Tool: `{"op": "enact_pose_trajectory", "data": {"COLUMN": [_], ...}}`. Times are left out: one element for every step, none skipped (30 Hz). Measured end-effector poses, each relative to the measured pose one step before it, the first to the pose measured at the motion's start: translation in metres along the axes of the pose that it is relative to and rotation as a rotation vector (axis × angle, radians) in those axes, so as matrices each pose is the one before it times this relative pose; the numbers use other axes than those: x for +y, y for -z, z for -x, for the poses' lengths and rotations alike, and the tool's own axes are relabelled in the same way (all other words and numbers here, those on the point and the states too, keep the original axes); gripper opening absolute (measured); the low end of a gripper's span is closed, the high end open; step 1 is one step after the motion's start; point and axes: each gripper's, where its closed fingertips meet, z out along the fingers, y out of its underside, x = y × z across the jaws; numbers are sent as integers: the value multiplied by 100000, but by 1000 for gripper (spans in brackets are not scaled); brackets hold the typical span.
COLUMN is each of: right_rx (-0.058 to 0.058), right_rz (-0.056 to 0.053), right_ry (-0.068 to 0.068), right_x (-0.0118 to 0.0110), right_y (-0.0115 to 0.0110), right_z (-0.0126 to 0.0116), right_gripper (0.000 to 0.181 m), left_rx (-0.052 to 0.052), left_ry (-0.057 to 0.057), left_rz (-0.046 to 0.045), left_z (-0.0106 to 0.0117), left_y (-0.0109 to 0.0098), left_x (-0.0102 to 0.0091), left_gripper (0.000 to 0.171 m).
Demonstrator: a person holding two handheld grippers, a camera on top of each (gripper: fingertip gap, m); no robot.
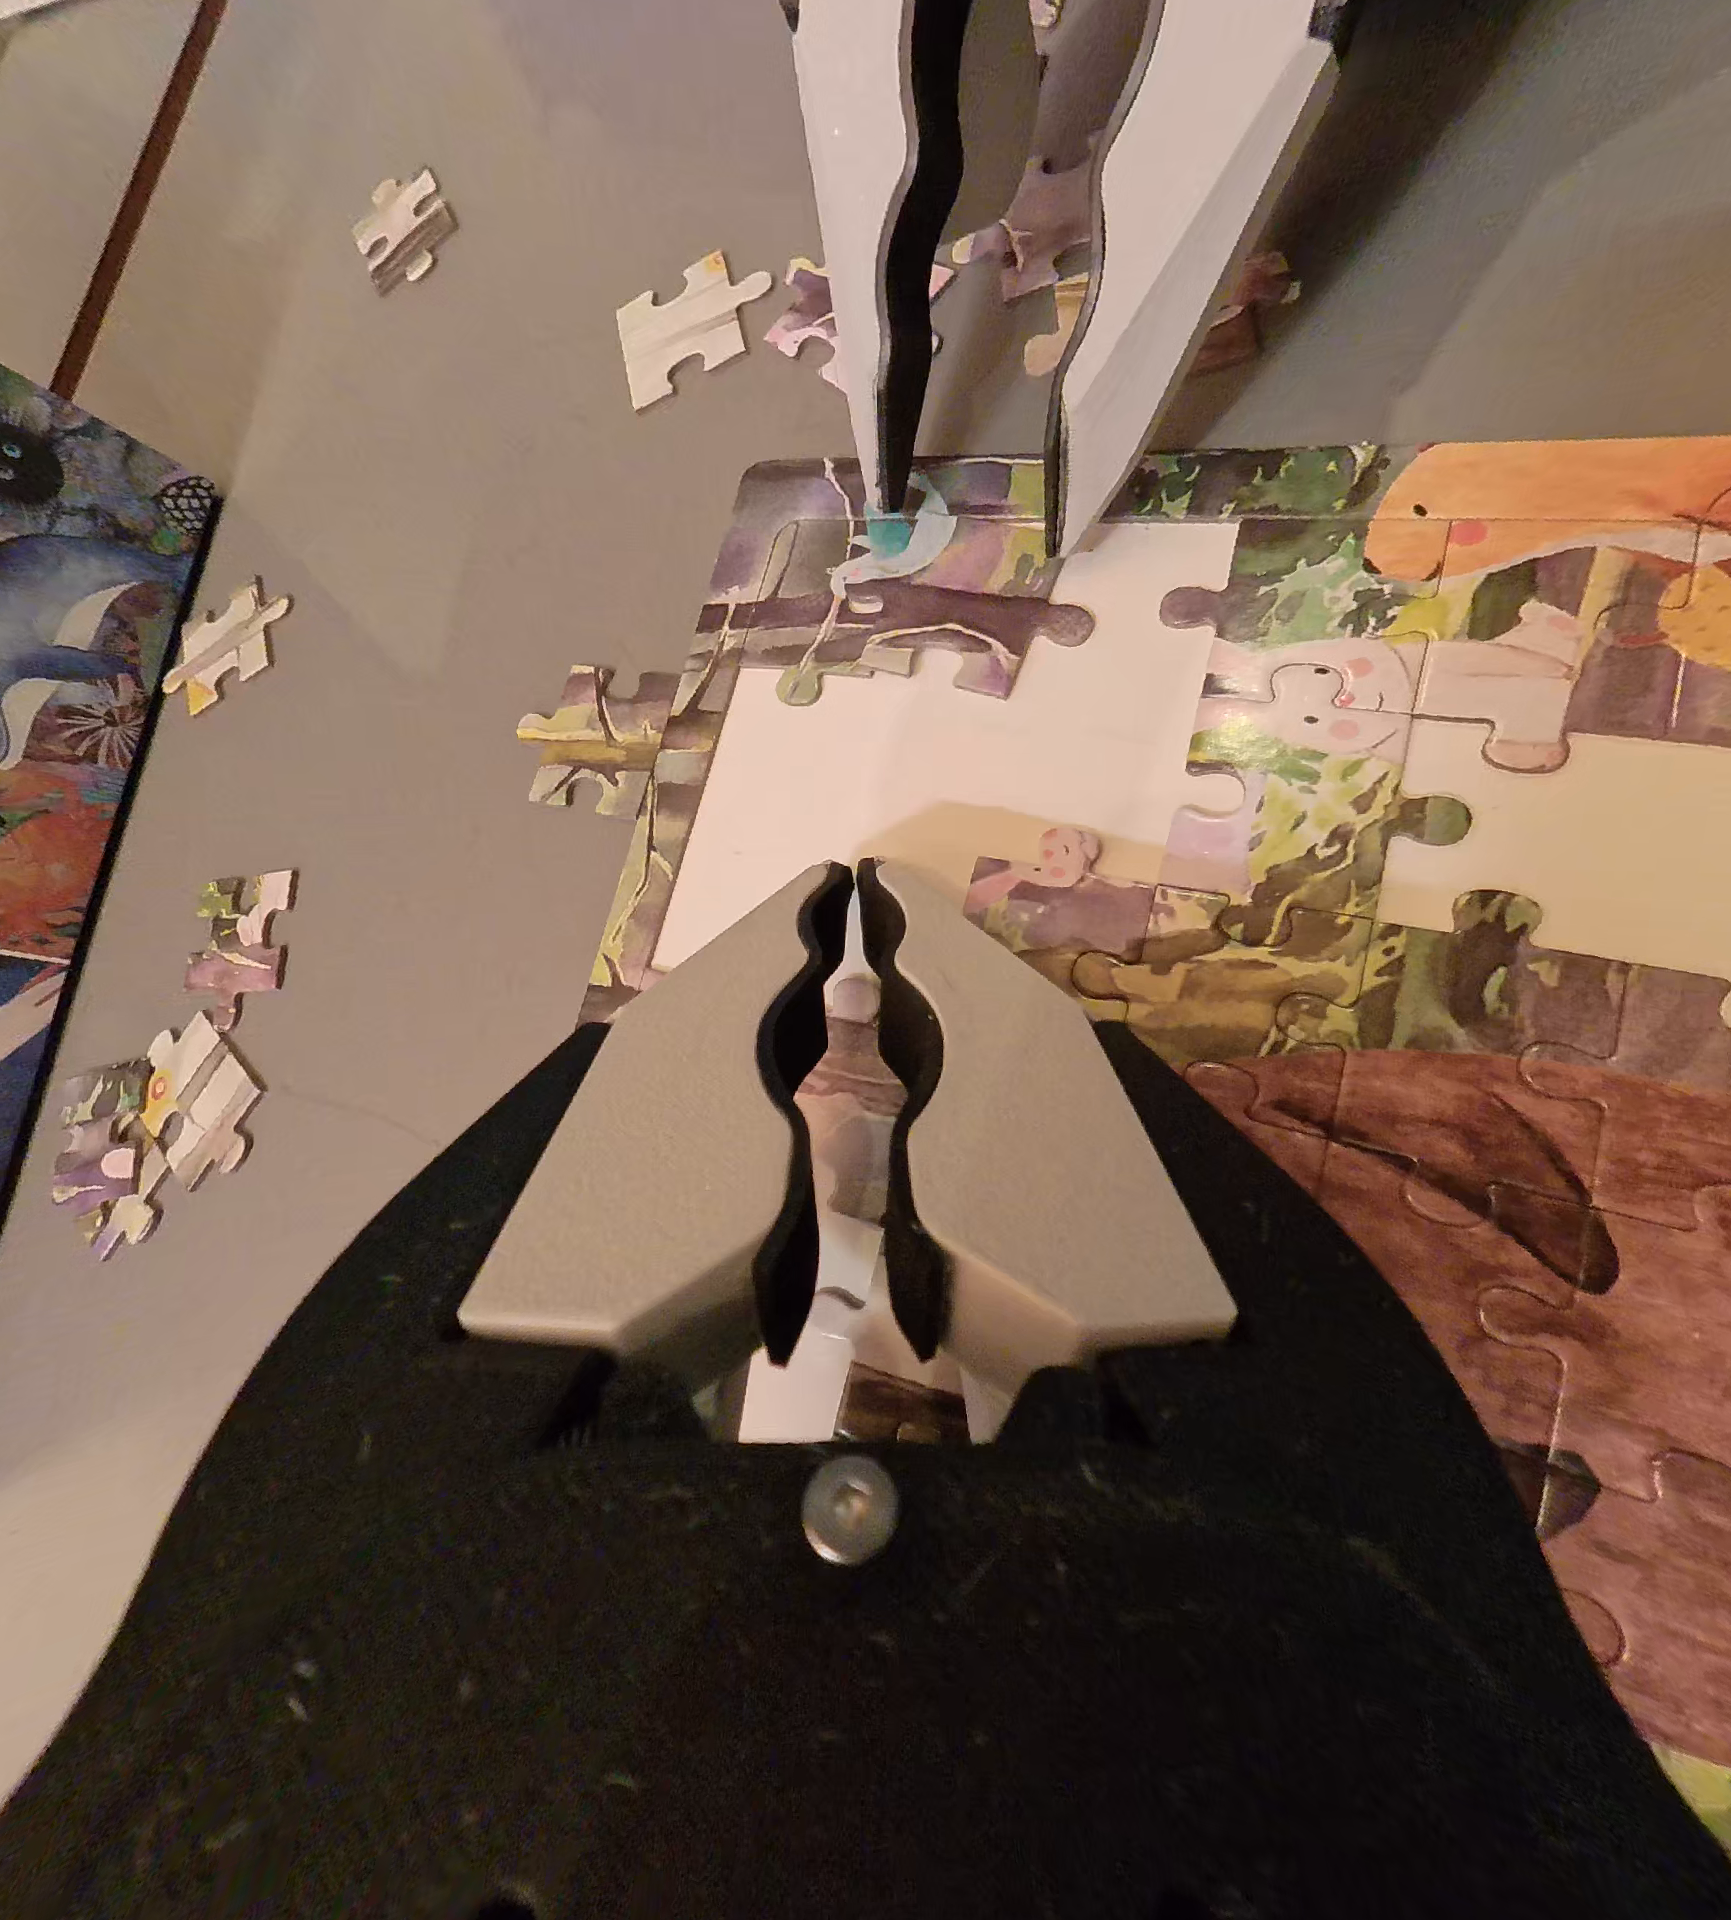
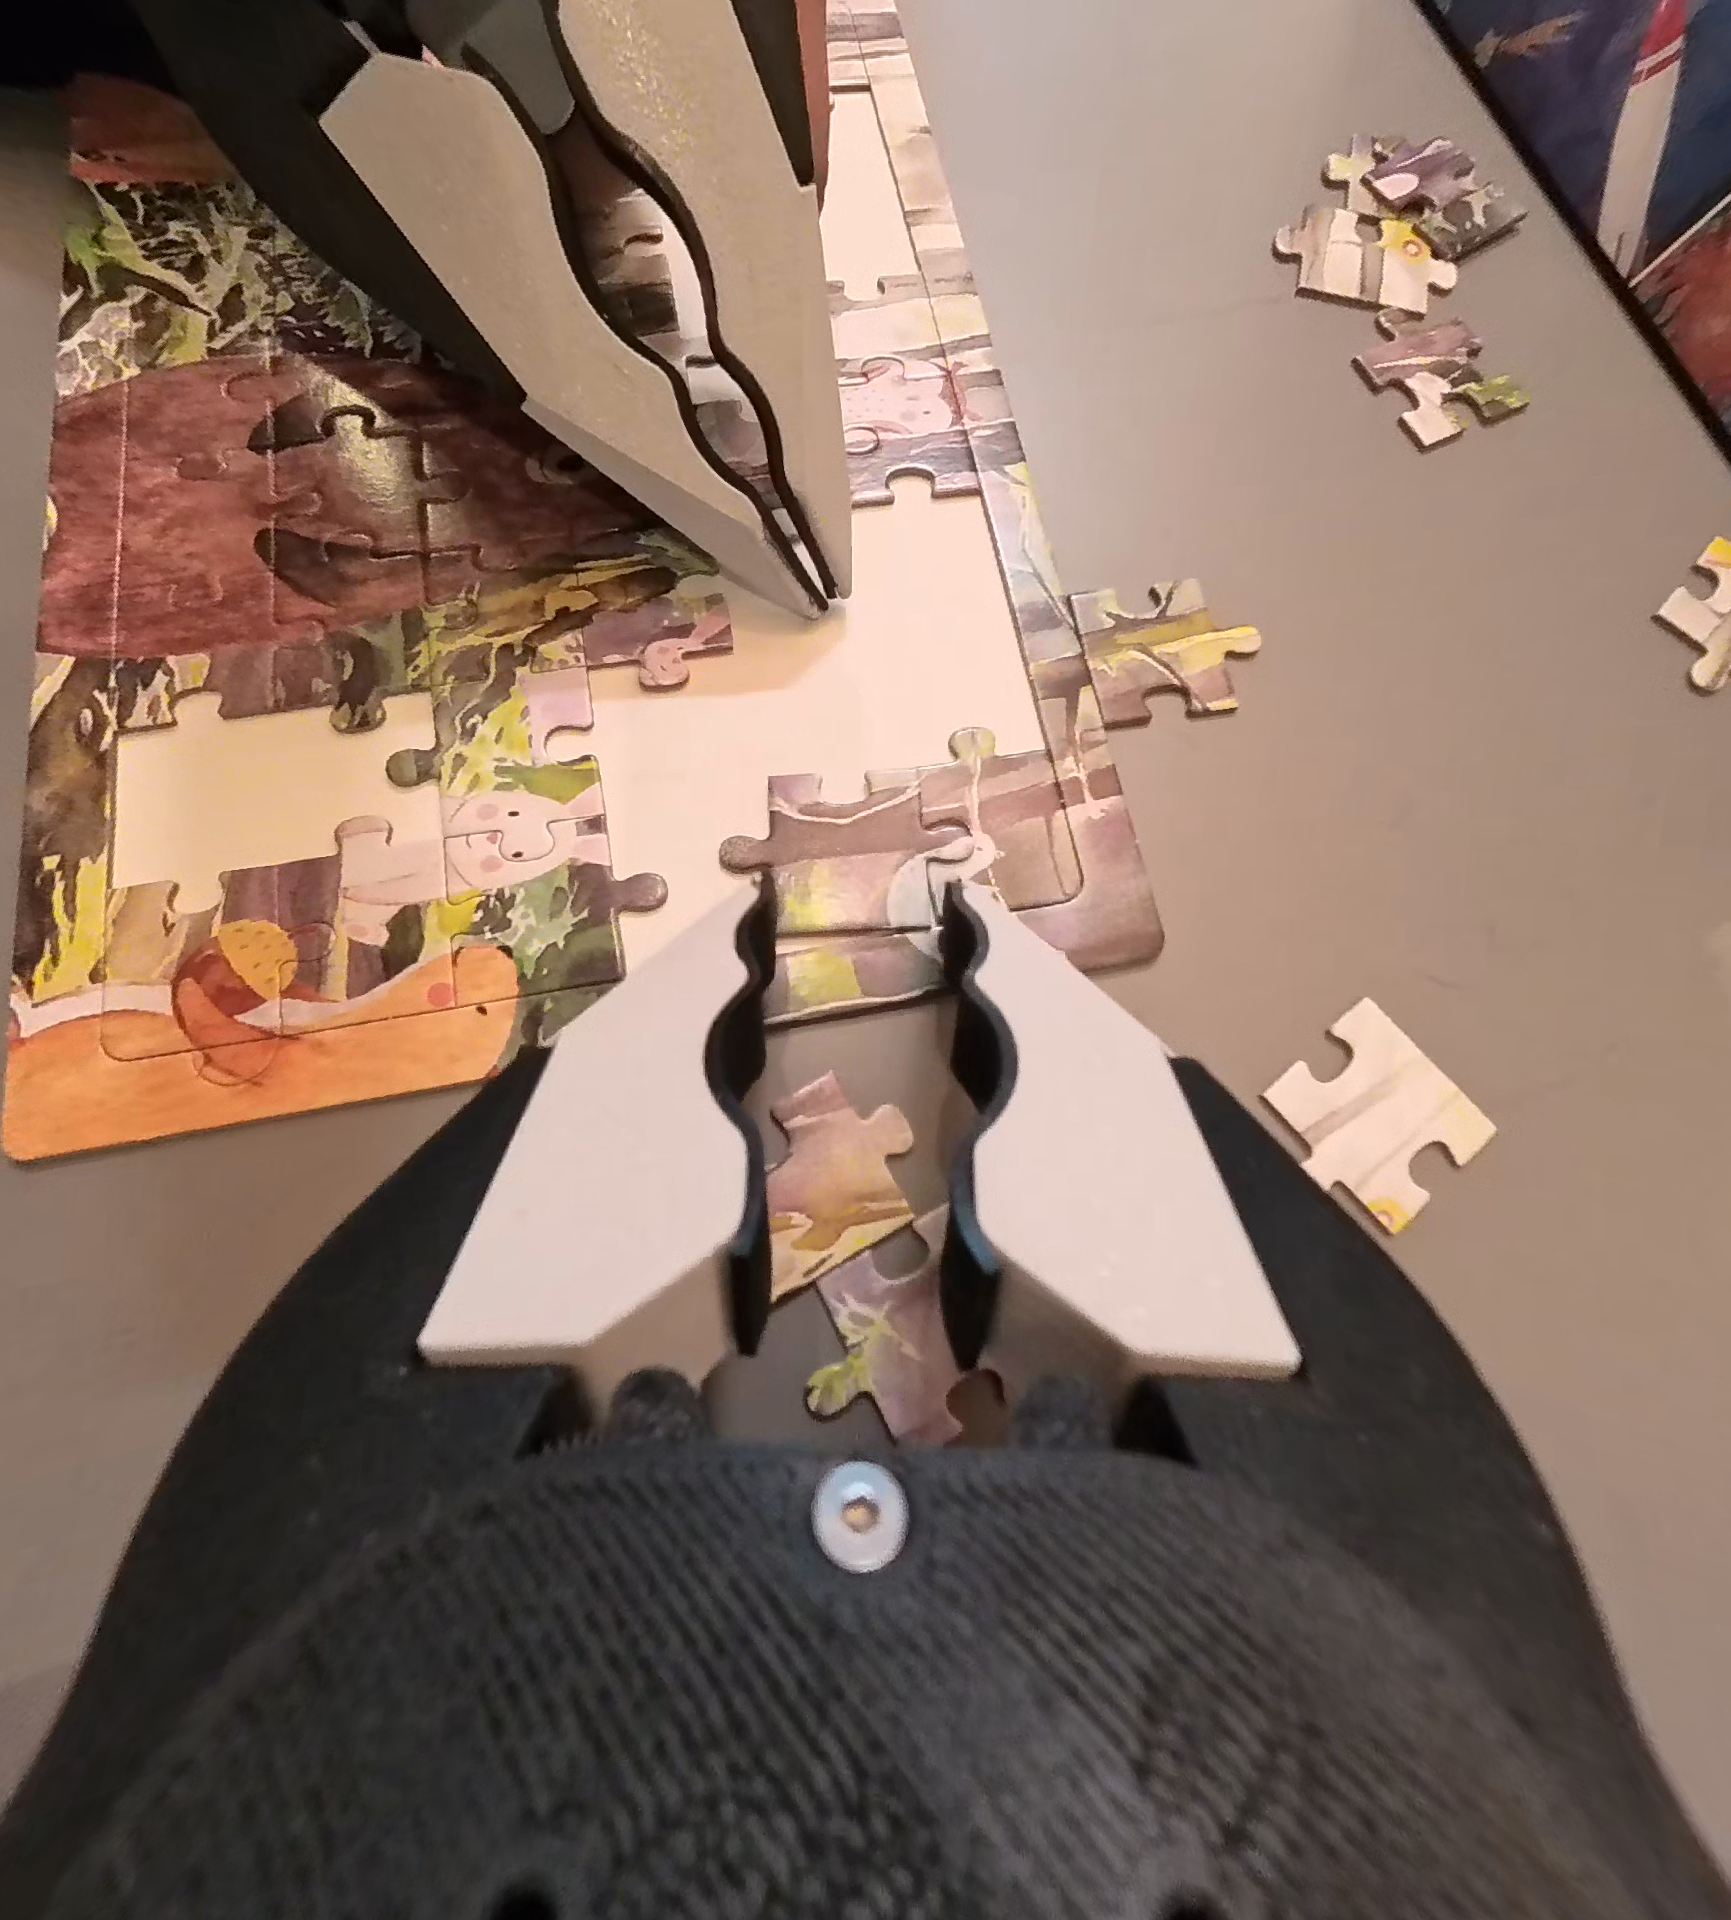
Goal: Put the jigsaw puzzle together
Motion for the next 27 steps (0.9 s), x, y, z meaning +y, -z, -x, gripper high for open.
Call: {"op": "enact_pose_trajectory", "data": {"right_rx": [546,796,349,514,458,496,433,234,268,-5,36,62,-305,-467,-221,-346,-560,-464,-461,-368,-328,-344,-98,-119,-213,-203,-181], "right_rz": [472,599,210,128,96,91,45,68,16,-28,-55,-192,-569,-698,-455,-256,-224,-160,-44,-41,3,16,93,209,176,115,-4], "right_ry": [-69,-178,-422,-595,-324,-196,-165,-190,-157,-18,118,232,223,-8,-150,-167,-260,-300,-200,-87,52,198,265,292,269,267,328], "right_x": [79,101,49,21,30,39,34,16,12,-10,-31,-81,-132,-170,-133,-72,-55,-26,0,-5,-9,-7,5,14,4,2,-24], "right_y": [-28,-31,-14,34,35,47,29,24,9,-9,-12,-23,-16,-4,-17,-28,-12,-16,-12,-16,-25,-37,-46,-61,-68,-65,-53], "right_z": [-89,-135,-78,-132,-105,-103,-93,-58,-52,5,15,31,94,108,60,59,89,67,70,61,61,88,52,50,77,73,62], "right_gripper": [30,29,30,30,30,30,30,30,30,30,30,30,30,29,29,29,30,31,32,32,33,34,34,35,36,36,36], "left_rx": [11,8,-13,-21,16,-14,12,-13,-2,-2,-4,-6,-13,3,40,47,24,4,-20,4,9,21,13,14,5,-5,0], "left_ry": [21,2,-5,-13,-7,3,7,-12,-21,6,0,-13,-21,-3,64,88,44,3,-23,-14,19,27,12,4,-1,-12,-3], "left_rz": [0,2,-7,6,11,-10,16,-6,10,-1,-2,0,3,12,7,5,4,9,11,8,5,7,8,5,1,6,4], "left_z": [6,-1,2,4,-2,5,-2,3,-8,0,1,2,2,0,-1,-2,6,-6,4,0,-3,-5,7,-2,-1,-8,0], "left_y": [-3,0,0,0,1,6,1,0,4,0,0,0,-6,1,-3,3,3,-13,1,1,0,0,-3,0,0,4,0], "left_x": [1,0,-1,1,2,-8,2,-1,0,0,0,0,-7,2,2,9,-5,1,1,1,1,1,2,1,0,0,1], "left_gripper": [1,1,1,1,1,1,1,1,1,1,1,1,1,1,1,1,1,1,1,1,2,2,1,1,1,1,2]}}
